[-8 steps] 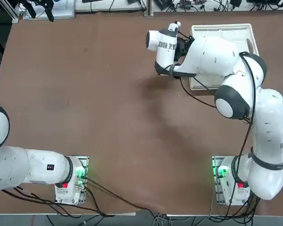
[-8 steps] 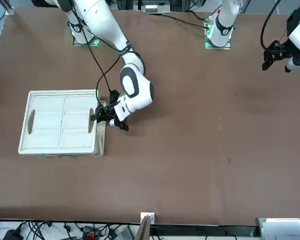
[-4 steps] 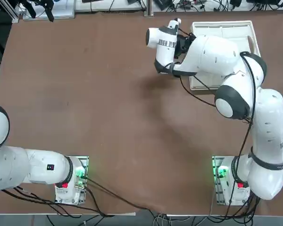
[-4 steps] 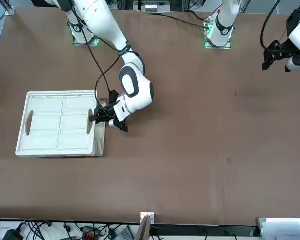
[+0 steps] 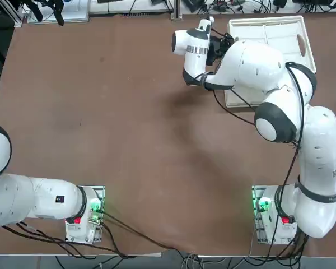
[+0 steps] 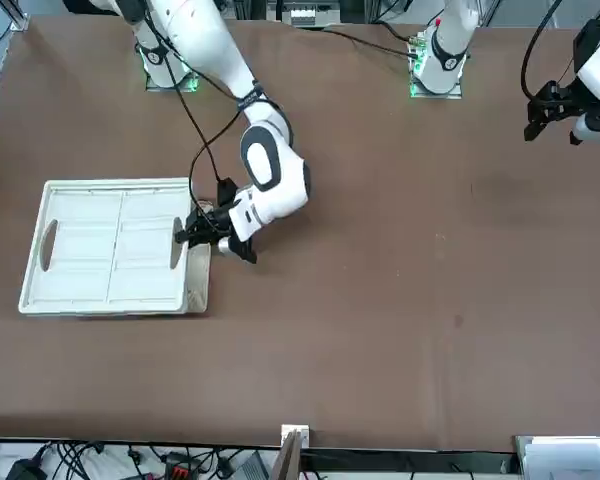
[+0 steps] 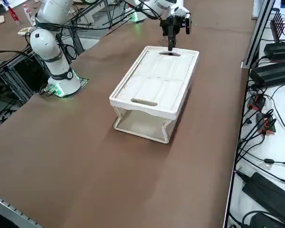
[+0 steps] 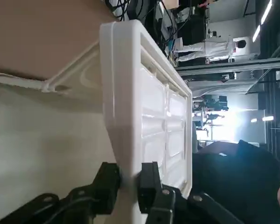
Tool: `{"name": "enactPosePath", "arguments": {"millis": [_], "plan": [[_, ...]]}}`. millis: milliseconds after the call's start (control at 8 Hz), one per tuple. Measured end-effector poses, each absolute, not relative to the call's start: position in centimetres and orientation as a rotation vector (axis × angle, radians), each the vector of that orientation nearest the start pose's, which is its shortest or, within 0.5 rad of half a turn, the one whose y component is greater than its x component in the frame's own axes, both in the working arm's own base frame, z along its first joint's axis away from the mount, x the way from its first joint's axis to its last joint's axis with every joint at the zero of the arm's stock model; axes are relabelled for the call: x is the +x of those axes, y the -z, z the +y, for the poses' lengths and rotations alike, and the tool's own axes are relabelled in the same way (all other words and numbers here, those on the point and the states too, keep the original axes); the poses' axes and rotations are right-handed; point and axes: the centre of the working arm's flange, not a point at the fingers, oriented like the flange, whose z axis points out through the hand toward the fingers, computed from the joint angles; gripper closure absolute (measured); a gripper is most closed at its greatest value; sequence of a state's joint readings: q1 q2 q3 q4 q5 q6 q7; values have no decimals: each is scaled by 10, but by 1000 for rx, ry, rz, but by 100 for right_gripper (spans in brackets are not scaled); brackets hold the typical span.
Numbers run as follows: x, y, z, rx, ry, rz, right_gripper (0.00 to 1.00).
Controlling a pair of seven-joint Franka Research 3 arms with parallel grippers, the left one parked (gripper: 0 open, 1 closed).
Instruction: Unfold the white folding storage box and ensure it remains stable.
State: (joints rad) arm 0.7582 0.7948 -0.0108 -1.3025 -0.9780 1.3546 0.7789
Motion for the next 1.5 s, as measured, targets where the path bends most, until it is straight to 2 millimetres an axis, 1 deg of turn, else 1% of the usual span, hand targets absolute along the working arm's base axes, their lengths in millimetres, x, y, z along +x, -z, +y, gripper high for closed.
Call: {"name": "enactPosePath", "arguments": {"millis": [500, 1500], "plan": [[564, -284, 387, 1924, -180, 195, 74], [556, -284, 389, 1892, -151, 192, 74]]}}
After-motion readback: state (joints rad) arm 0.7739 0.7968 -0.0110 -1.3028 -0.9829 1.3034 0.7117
